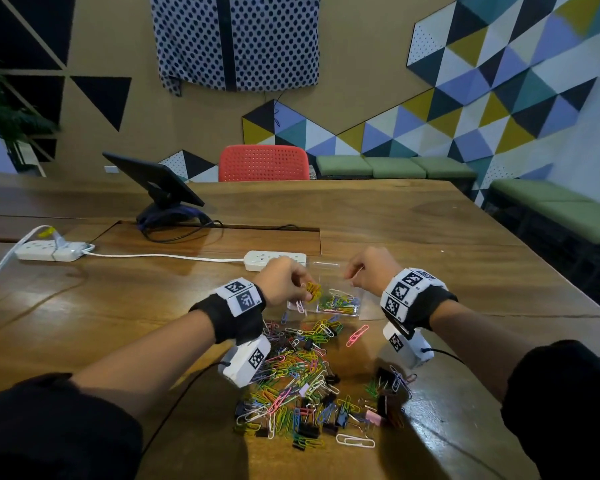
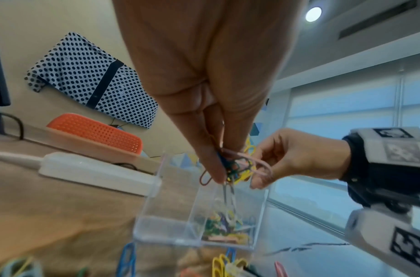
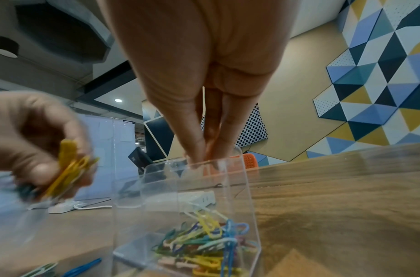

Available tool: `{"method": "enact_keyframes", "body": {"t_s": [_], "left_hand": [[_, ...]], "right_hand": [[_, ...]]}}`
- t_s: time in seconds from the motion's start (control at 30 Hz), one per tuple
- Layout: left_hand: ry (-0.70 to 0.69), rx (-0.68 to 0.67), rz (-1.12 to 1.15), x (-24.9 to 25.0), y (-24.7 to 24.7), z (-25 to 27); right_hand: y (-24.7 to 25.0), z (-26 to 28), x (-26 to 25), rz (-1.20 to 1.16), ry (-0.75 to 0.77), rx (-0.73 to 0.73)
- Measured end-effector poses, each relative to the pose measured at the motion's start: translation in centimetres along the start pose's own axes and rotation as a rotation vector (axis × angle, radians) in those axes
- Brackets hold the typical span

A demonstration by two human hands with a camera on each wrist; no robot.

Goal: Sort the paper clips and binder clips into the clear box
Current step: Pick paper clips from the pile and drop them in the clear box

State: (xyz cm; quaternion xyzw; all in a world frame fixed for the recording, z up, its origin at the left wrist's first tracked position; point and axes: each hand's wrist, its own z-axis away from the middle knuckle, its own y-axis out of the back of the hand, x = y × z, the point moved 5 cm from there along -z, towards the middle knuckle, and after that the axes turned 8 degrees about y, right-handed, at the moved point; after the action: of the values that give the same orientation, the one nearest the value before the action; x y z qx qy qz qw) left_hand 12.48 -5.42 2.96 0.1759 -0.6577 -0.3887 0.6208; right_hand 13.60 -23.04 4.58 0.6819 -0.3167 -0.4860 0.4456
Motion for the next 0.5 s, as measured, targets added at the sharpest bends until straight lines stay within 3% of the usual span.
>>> {"method": "enact_keyframes", "body": {"t_s": [0.17,0.3,0.5], "left_hand": [[-0.065,0.057,0.058,2.9,0.8,-1.0],[-0.073,0.104,0.069,4.2,0.4,-1.8],[-0.089,0.165,0.035,5.4,-0.2,-3.5]], "right_hand": [[0.1,3.3,-1.1,0.065,0.209,0.115],[-1.7,4.7,-0.4,0.138,0.252,-0.059],[-5.6,5.3,1.6,0.297,0.146,-0.393]]}}
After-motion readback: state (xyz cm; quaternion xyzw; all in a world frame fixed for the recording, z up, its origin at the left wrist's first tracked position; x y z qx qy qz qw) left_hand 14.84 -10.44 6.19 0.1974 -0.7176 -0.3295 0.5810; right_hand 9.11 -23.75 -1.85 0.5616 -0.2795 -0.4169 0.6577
